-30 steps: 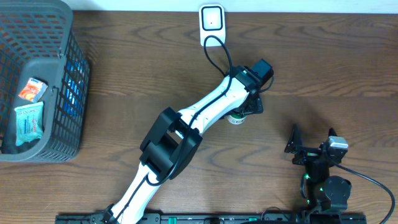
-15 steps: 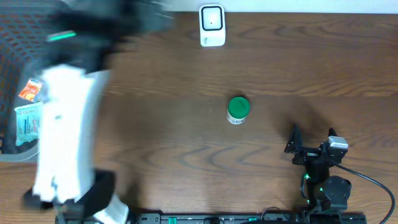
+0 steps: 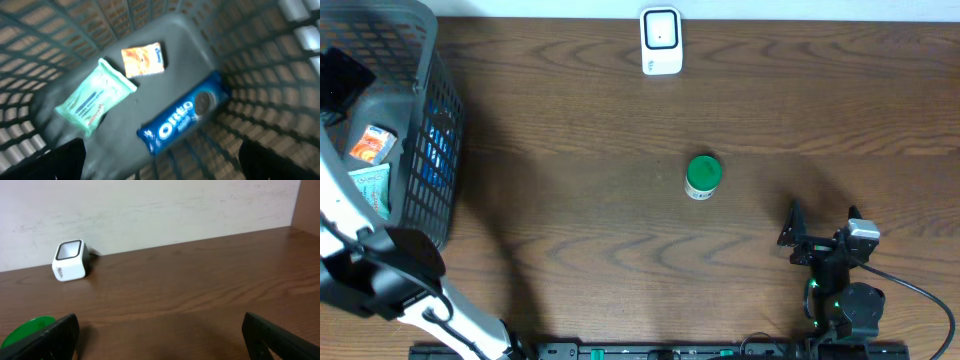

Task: Scan the item barcode
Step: 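Reach the left gripper into the basket and grasp the orange tissue pack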

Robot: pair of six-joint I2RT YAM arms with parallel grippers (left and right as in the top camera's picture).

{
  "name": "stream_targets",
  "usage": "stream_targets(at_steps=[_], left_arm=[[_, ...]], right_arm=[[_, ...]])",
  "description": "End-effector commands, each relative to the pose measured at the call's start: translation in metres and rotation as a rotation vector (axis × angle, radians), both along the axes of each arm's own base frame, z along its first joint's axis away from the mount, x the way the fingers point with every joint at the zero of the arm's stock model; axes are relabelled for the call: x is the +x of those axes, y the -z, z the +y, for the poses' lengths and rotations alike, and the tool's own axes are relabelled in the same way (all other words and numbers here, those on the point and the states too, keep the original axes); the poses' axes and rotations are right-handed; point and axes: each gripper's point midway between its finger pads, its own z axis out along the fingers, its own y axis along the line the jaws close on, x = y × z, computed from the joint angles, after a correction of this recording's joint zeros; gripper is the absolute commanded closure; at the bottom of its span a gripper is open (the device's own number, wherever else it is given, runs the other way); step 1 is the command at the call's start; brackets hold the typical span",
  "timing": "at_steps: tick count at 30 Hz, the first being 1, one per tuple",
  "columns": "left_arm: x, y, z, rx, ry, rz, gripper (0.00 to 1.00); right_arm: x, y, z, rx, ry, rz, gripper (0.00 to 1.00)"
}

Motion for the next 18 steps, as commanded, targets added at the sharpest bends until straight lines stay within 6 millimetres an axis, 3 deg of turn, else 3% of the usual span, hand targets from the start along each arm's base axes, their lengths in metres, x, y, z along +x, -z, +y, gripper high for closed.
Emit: stream_targets(at_steps=[1, 4, 6, 10, 18], left_arm=[[0.010, 0.051, 0.018, -0.016, -0.085, 0.068, 0.02], [0.030, 0.093, 0.032, -0.016, -0.099, 0.081, 0.02], [0.033, 0.120, 0.049, 0.039, -0.130, 0.135, 0.02], [0.033, 0.147, 0.066, 0.097, -0.155, 0.199, 0.02], [0.046, 0.202, 0.073, 0.080, -0.153, 0.231, 0.02]], right_arm=[[0.000, 0.000, 0.000, -0.012, 0.002, 0.000, 0.01], [0.000, 0.000, 0.000, -0.012, 0.002, 0.000, 0.01], [0.000, 0.000, 0.000, -0.012, 0.002, 0.000, 0.01], [0.000, 0.000, 0.000, -0.012, 0.002, 0.000, 0.01], [0.000, 0.000, 0.000, -0.012, 0.002, 0.000, 0.01]])
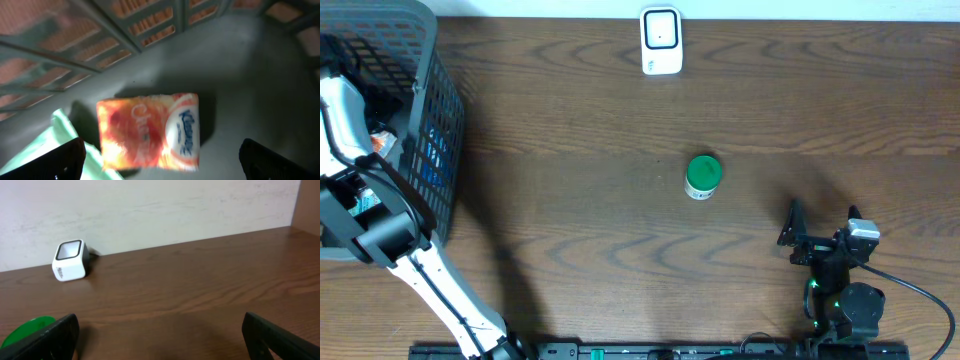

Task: Scan the item barcode
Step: 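Reach the left gripper into the basket and grasp the orange tissue pack, then place the orange tissue pack left of the jar with the left gripper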

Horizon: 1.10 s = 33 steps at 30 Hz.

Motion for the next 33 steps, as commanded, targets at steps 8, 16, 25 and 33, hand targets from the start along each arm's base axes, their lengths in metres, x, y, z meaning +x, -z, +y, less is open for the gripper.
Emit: stream_targets(at_steps=[8, 16, 25, 33], left_arm=[[-0.009, 0.060, 0.002, -0.036, -0.097, 0.079, 0.02], [-0.018, 0.078, 0.000, -0.049, -0.090, 0.129, 0.27], [-0.019, 0.046, 0.005, 0.002, -0.024, 0.136, 0.54], [-0.012, -0.076, 0.003, 0.118, -0.019, -0.070, 0.55]], right_arm=[[0.000, 0.000, 0.000, -0.012, 0.002, 0.000, 0.01], [0.000, 0.000, 0.000, -0.012, 0.002, 0.000, 0.01], [0.000, 0.000, 0.000, -0.012, 0.002, 0.000, 0.01], [0.000, 0.000, 0.000, -0.012, 0.002, 0.000, 0.01]])
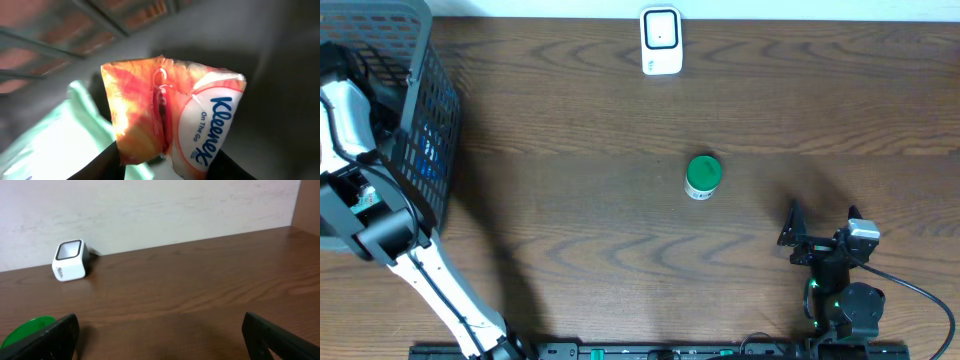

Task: Scan the item barcode
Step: 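Place the orange tissue pack left of the jar with the left gripper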

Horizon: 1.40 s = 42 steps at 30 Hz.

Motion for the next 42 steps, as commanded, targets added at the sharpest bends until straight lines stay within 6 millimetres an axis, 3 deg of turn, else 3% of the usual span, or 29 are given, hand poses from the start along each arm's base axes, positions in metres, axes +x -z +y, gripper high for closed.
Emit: stream_targets(at_steps=[1, 5, 7, 9, 11, 13, 15, 17, 21, 25, 28, 33, 36, 40, 42], left_arm=[[0.001, -0.109, -0.004, 0.114, 0.022, -0.170, 0.55], [-0.008, -0.191, -0.031, 0.183, 0.058, -0.303, 0.54], [-0.015, -0.237, -0.056, 0.215, 0.090, -0.386, 0.54], [-0.016, -0.273, -0.094, 0.197, 0.170, -0.481, 0.54], [-0.014, -0.302, -0.146, 0.137, 0.294, -0.575, 0.53], [-0.014, -0.318, -0.202, 0.073, 0.425, -0.627, 0.53], [-0.017, -0.321, -0.259, 0.021, 0.556, -0.618, 0.53], [-0.025, -0.309, -0.311, -0.040, 0.679, -0.559, 0.52], [-0.049, -0.253, -0.403, -0.161, 0.879, -0.344, 0.52], [-0.063, -0.181, -0.466, -0.227, 0.963, -0.181, 0.52], [-0.073, -0.114, -0.498, -0.246, 0.997, -0.075, 0.52], [-0.088, -0.038, -0.507, -0.272, 0.883, 0.012, 0.52], [-0.089, -0.013, -0.505, -0.297, 0.763, -0.017, 0.52], [-0.080, -0.010, -0.513, -0.324, 0.715, -0.088, 0.09], [-0.074, -0.019, -0.519, -0.330, 0.741, -0.122, 0.01]], right_arm=[[0.000, 0.000, 0.000, -0.012, 0.002, 0.000, 0.01], [0.000, 0.000, 0.000, -0.012, 0.002, 0.000, 0.01], [0.000, 0.000, 0.000, -0.012, 0.002, 0.000, 0.01], [0.000, 0.000, 0.000, -0.012, 0.002, 0.000, 0.01], [0.000, 0.000, 0.000, -0.012, 0.002, 0.000, 0.01], [0.000, 0.000, 0.000, -0.012, 0.002, 0.000, 0.01], [0.000, 0.000, 0.000, -0.012, 0.002, 0.000, 0.01], [0.000, 0.000, 0.000, -0.012, 0.002, 0.000, 0.01], [0.000, 0.000, 0.000, -0.012, 0.002, 0.000, 0.01], [0.000, 0.000, 0.000, -0.012, 0.002, 0.000, 0.01], [0.000, 0.000, 0.000, -0.012, 0.002, 0.000, 0.01], [0.000, 0.000, 0.000, -0.012, 0.002, 0.000, 0.01], [0.000, 0.000, 0.000, -0.012, 0.002, 0.000, 0.01], [0.000, 0.000, 0.000, -0.012, 0.002, 0.000, 0.01], [0.000, 0.000, 0.000, -0.012, 0.002, 0.000, 0.01]])
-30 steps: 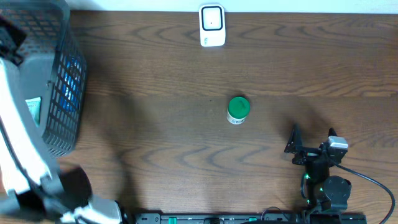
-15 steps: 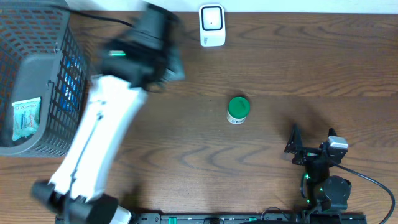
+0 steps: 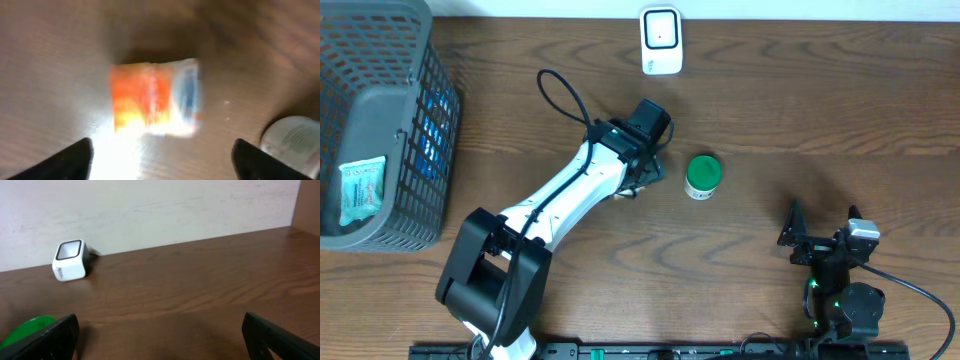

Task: Scan the item barcode
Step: 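Place the orange tissue pack left of the jar with the left gripper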

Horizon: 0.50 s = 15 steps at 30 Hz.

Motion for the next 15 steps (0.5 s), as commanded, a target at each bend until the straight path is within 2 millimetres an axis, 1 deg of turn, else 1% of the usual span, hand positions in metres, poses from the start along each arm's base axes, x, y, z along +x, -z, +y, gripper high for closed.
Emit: stream_targets(at_steps=[1, 3, 5, 6, 8, 10, 11, 12, 13, 15], left_arm=[[0.012, -0.025, -0.008, -0.045, -0.020, -0.074, 0.02], [0.026, -0.055, -0.011, -0.050, 0.074, -0.146, 0.02], [0.042, -0.102, -0.002, -0.039, 0.155, -0.239, 0.02], [0.049, -0.129, 0.010, -0.024, 0.170, -0.286, 0.02], [0.060, -0.179, 0.043, 0.013, 0.155, -0.367, 0.02], [0.068, -0.232, 0.092, 0.053, 0.099, -0.452, 0.02], [0.069, -0.251, 0.114, 0.070, 0.069, -0.485, 0.02], [0.069, -0.275, 0.147, 0.094, 0.012, -0.524, 0.02], [0.067, -0.293, 0.182, 0.117, -0.063, -0.554, 0.02], [0.061, -0.310, 0.235, 0.151, -0.195, -0.580, 0.02]], right_arm=[[0.000, 0.000, 0.000, -0.012, 0.002, 0.000, 0.01], [0.000, 0.000, 0.000, -0.012, 0.002, 0.000, 0.01], [0.000, 0.000, 0.000, -0.012, 0.002, 0.000, 0.01], [0.000, 0.000, 0.000, -0.012, 0.002, 0.000, 0.01], [0.000, 0.000, 0.000, -0.012, 0.002, 0.000, 0.01], [0.000, 0.000, 0.000, -0.012, 0.002, 0.000, 0.01], [0.000, 0.000, 0.000, -0.012, 0.002, 0.000, 0.01], [0.000, 0.000, 0.000, -0.012, 0.002, 0.000, 0.01], [0.000, 0.000, 0.000, -0.012, 0.002, 0.000, 0.01], [0.000, 0.000, 0.000, -0.012, 0.002, 0.000, 0.01]])
